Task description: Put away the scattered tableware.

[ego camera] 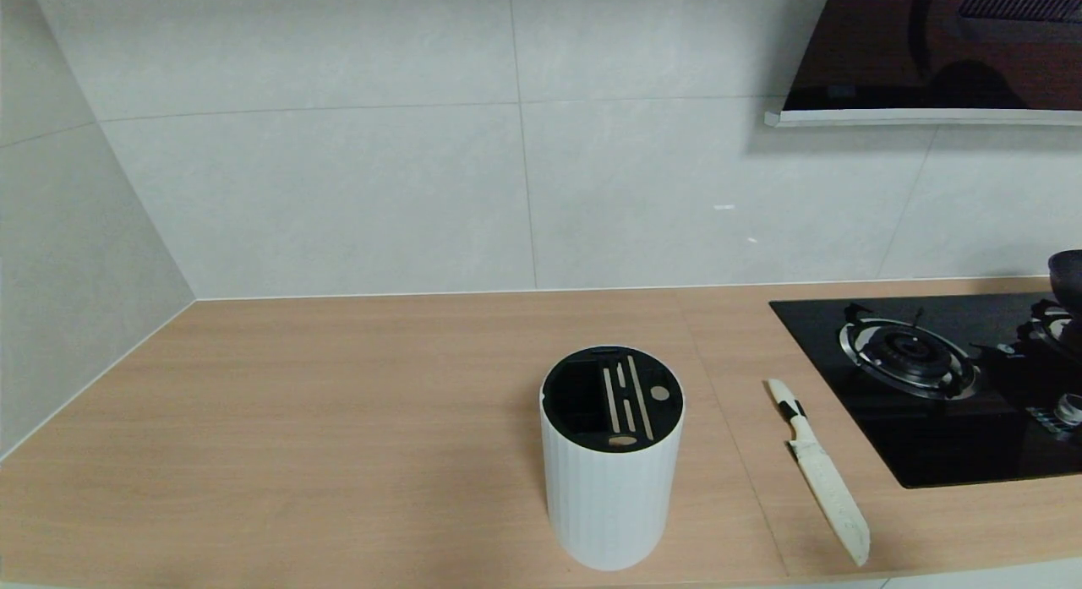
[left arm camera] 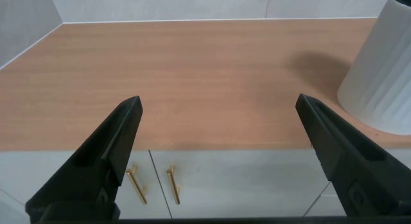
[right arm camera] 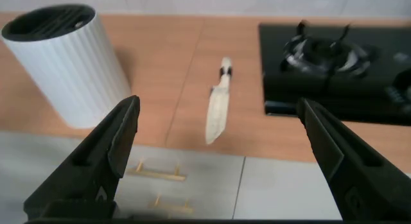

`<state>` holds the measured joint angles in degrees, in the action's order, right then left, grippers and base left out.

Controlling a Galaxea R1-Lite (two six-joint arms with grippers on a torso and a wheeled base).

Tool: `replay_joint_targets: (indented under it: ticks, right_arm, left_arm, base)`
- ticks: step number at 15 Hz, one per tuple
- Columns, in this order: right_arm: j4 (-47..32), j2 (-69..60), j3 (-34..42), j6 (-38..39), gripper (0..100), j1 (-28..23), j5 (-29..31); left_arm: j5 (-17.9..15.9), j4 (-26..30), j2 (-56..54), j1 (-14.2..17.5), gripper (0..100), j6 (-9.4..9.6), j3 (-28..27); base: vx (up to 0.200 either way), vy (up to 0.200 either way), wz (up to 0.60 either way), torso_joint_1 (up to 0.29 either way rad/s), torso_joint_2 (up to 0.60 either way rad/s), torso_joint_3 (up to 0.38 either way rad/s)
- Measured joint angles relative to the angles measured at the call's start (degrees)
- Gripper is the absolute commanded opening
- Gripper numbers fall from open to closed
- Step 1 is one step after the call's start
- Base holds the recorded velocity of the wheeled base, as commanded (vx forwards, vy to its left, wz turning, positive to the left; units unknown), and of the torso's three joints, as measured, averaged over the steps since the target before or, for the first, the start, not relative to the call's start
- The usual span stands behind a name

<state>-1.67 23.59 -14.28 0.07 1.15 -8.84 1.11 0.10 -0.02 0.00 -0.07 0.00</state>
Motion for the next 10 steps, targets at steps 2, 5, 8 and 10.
replay_joint_targets:
  ticks: [2, 5, 8, 10]
  right_arm:
    - [1.32, 10.62, -2.69, 0.0, 100, 1.52, -0.13]
    - [6.4, 25.66, -5.12, 0.02, 100, 5.72, 1.16]
    - [14.67, 38.71, -6.1, -0.05, 100, 9.51, 4.08]
    - [19.98, 46.42, -6.83, -0.12, 100, 10.73, 5.29]
  left_arm:
    - [0.01, 0.0, 0.0, 0.0, 100, 0.0, 0.0]
    - [0.0, 0.0, 0.0, 0.0, 100, 0.0, 0.0]
    - [0.01, 0.0, 0.0, 0.0, 100, 0.0, 0.0]
    - [0.01, 0.0, 0.0, 0.0, 100, 0.02, 0.0]
  base:
    - [0.0, 0.0, 0.0, 0.0, 0.0, 0.0]
    - [0.0, 0.0, 0.0, 0.0, 0.0, 0.0]
    - [0.0, 0.0, 0.0, 0.0, 0.0, 0.0]
    - [0.0, 0.0, 0.0, 0.0, 0.0, 0.0]
